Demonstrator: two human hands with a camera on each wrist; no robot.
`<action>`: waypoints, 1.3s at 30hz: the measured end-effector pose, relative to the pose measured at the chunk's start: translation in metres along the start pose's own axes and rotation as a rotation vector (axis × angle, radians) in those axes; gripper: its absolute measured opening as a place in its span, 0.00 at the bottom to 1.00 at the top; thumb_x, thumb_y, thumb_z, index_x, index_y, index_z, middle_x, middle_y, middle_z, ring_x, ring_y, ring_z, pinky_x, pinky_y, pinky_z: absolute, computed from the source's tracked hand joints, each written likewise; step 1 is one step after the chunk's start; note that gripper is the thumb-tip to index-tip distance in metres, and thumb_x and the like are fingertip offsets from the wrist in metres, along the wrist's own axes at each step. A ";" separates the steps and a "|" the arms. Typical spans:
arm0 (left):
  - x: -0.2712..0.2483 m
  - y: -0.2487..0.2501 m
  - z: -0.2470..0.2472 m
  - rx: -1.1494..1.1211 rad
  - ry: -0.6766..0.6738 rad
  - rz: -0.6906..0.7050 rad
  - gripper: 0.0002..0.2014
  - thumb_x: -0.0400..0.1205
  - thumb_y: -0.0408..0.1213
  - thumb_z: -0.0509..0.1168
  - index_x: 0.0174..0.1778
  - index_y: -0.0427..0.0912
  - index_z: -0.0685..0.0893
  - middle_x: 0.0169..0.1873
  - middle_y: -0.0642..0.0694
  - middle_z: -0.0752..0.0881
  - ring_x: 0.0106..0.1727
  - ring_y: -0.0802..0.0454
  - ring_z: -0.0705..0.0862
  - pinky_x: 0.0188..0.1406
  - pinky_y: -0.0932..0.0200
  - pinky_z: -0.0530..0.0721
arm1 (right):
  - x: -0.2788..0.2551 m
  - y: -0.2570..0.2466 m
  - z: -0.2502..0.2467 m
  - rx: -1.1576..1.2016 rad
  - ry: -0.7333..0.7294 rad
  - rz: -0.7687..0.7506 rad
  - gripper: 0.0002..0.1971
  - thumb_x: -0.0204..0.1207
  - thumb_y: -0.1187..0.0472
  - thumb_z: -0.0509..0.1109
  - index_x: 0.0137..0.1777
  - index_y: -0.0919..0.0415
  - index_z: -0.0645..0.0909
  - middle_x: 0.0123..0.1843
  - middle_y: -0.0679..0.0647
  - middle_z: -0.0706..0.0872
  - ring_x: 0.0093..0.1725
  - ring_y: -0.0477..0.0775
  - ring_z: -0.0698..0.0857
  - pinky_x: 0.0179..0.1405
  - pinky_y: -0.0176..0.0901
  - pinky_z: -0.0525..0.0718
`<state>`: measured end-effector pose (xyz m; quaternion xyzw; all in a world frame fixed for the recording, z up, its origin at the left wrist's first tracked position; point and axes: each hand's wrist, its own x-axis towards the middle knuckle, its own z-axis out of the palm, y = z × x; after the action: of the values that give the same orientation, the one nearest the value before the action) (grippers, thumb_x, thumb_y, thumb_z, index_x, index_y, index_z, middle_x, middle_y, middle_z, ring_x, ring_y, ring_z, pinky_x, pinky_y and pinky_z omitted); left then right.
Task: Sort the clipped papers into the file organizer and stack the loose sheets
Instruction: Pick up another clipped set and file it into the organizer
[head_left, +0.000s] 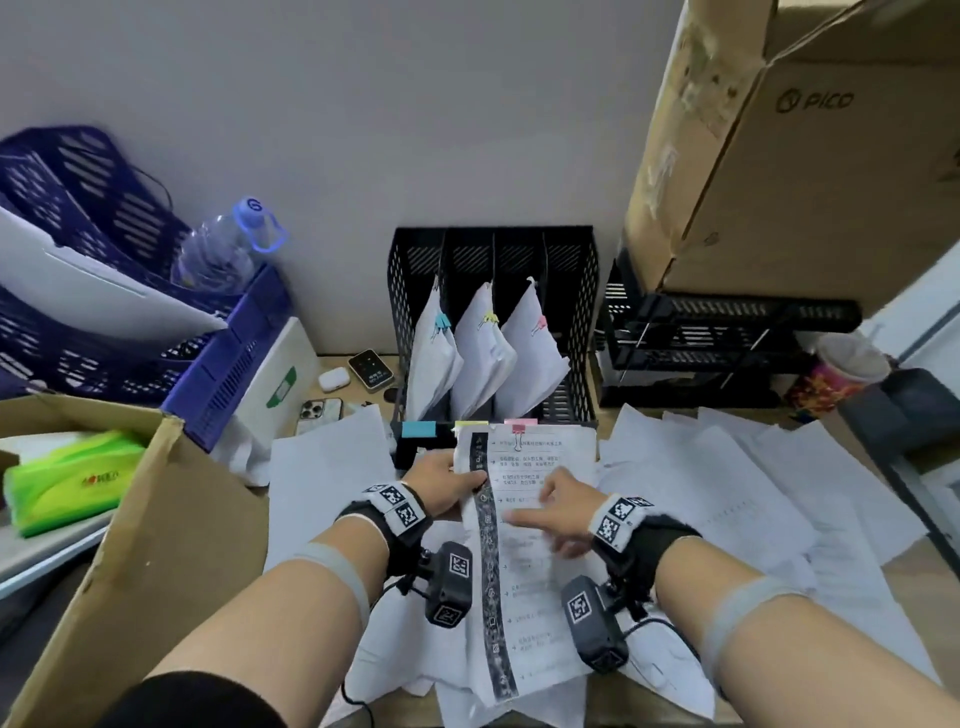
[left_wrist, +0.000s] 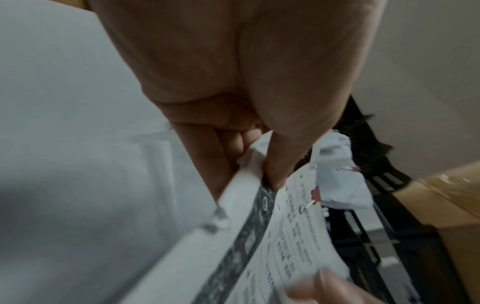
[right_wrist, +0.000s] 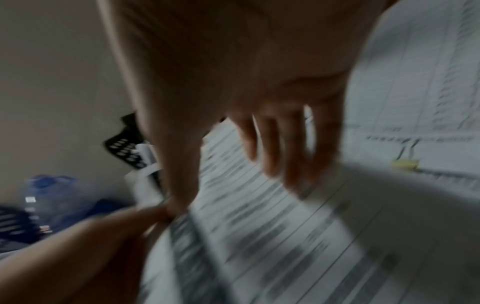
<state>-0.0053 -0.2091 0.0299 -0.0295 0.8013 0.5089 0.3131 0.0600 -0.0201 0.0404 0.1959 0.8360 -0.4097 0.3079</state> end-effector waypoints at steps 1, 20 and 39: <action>0.000 0.009 0.003 0.017 -0.028 0.030 0.09 0.81 0.35 0.70 0.56 0.41 0.90 0.49 0.36 0.93 0.50 0.38 0.92 0.51 0.36 0.91 | -0.005 -0.008 0.007 0.015 -0.075 0.010 0.49 0.52 0.29 0.79 0.67 0.51 0.62 0.54 0.57 0.83 0.38 0.53 0.88 0.29 0.46 0.86; 0.048 0.089 0.059 0.657 -0.019 0.335 0.25 0.84 0.33 0.60 0.80 0.45 0.72 0.82 0.37 0.63 0.85 0.37 0.58 0.84 0.52 0.58 | -0.065 -0.046 -0.124 -0.026 0.690 -0.153 0.17 0.83 0.59 0.60 0.68 0.65 0.77 0.64 0.64 0.84 0.63 0.67 0.83 0.64 0.56 0.82; 0.069 0.081 0.021 0.385 0.219 0.331 0.32 0.81 0.31 0.59 0.84 0.47 0.66 0.83 0.47 0.65 0.77 0.45 0.74 0.76 0.56 0.71 | 0.048 -0.133 -0.135 -0.069 0.510 -0.294 0.12 0.82 0.58 0.58 0.50 0.65 0.80 0.54 0.68 0.87 0.53 0.70 0.86 0.48 0.46 0.80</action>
<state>-0.0805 -0.1342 0.0521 0.1069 0.9063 0.3853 0.1369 -0.1002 0.0147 0.1470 0.1590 0.9193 -0.3586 0.0317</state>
